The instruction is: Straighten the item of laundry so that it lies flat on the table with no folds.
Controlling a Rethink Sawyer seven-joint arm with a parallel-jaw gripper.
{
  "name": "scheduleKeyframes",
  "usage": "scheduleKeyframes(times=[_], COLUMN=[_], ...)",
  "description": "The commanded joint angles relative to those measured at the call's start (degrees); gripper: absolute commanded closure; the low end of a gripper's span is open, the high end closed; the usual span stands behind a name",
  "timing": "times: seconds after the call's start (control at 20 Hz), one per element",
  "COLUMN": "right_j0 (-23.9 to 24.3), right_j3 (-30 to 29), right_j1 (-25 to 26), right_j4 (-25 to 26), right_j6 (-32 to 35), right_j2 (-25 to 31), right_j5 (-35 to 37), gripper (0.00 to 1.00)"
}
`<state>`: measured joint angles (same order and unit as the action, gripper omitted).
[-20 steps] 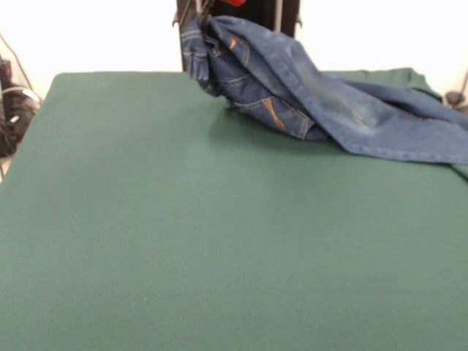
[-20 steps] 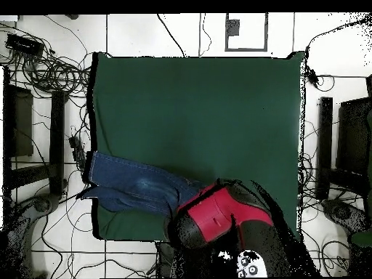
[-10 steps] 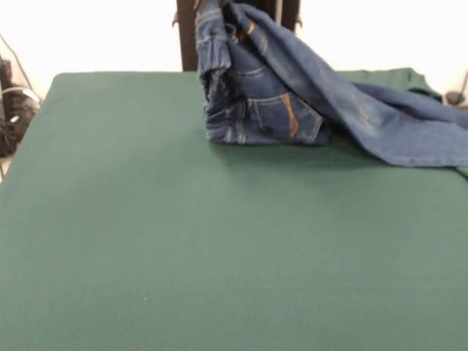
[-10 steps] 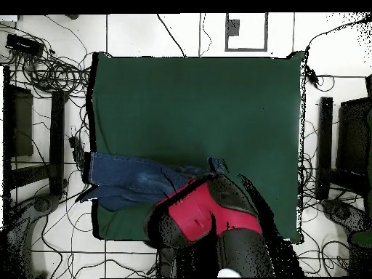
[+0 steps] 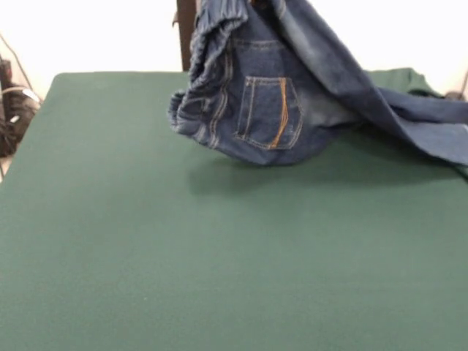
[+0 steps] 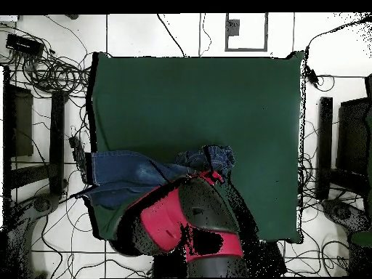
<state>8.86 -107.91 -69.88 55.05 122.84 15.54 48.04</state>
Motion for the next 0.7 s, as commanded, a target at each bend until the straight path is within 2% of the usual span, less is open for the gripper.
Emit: scheduleKeyframes(times=[0.05, 0.3, 0.4, 0.7], right_j0=[-2.3, -4.5, -5.2, -10.4], right_j3=[3.5, 2.2, 0.7, -3.4], right_j1=[-3.3, -5.3, -4.2, -2.3], right_j4=[0.6, 3.6, 5.6, 18.7], right_j6=[-19.8, -17.6, -13.7, 1.4], right_j2=[4.4, 3.3, 2.6, -0.4], right_j5=[7.3, 5.2, 3.3, -2.9], gripper=[1.0, 1.0, 1.0, 1.0])
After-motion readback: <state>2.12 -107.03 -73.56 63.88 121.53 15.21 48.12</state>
